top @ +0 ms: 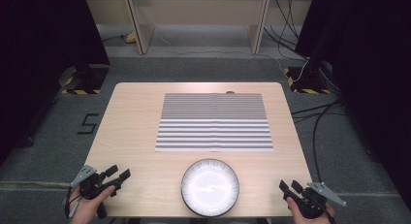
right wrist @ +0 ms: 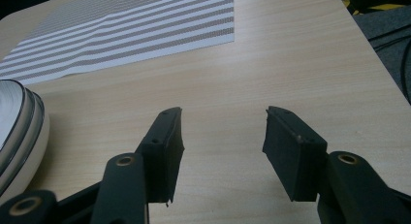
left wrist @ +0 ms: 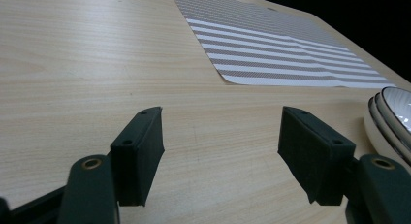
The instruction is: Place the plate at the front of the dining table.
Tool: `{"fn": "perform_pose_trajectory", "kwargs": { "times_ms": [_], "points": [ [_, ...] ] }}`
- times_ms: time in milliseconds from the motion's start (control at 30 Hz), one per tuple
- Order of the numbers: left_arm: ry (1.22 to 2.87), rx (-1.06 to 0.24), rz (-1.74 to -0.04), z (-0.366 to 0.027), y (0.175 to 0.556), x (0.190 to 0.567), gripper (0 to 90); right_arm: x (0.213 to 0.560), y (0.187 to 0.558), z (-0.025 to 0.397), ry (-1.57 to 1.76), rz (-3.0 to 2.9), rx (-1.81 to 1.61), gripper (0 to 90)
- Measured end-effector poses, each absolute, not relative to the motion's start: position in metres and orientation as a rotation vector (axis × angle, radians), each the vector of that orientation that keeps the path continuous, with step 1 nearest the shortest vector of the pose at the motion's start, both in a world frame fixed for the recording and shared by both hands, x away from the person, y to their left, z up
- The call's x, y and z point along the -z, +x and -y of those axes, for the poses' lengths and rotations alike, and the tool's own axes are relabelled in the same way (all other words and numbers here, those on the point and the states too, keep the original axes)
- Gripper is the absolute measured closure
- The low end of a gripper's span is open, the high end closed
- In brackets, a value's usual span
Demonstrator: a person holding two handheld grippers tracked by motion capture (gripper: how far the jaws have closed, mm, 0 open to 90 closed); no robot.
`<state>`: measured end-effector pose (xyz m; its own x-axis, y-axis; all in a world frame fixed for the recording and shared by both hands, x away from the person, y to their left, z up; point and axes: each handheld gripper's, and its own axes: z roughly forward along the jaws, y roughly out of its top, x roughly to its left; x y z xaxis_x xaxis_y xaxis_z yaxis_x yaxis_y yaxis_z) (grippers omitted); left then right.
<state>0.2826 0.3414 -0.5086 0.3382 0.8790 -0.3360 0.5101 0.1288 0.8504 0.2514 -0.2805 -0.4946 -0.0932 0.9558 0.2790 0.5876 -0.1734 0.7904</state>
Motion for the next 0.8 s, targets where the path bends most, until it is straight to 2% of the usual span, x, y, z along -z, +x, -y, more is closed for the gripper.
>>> {"fn": "perform_pose_trajectory", "kwargs": {
  "times_ms": [500,800],
  "points": [
    [1.527,-0.371,-1.279,-0.331,0.282,0.503,35.8,0.49,0.254,0.253,1.741,-1.785,-1.211,51.4],
    [1.535,-0.293,-1.229,-0.313,0.283,0.5,42.4,0.482,0.256,0.233,1.722,-1.855,-1.274,52.0]
  ]
}}
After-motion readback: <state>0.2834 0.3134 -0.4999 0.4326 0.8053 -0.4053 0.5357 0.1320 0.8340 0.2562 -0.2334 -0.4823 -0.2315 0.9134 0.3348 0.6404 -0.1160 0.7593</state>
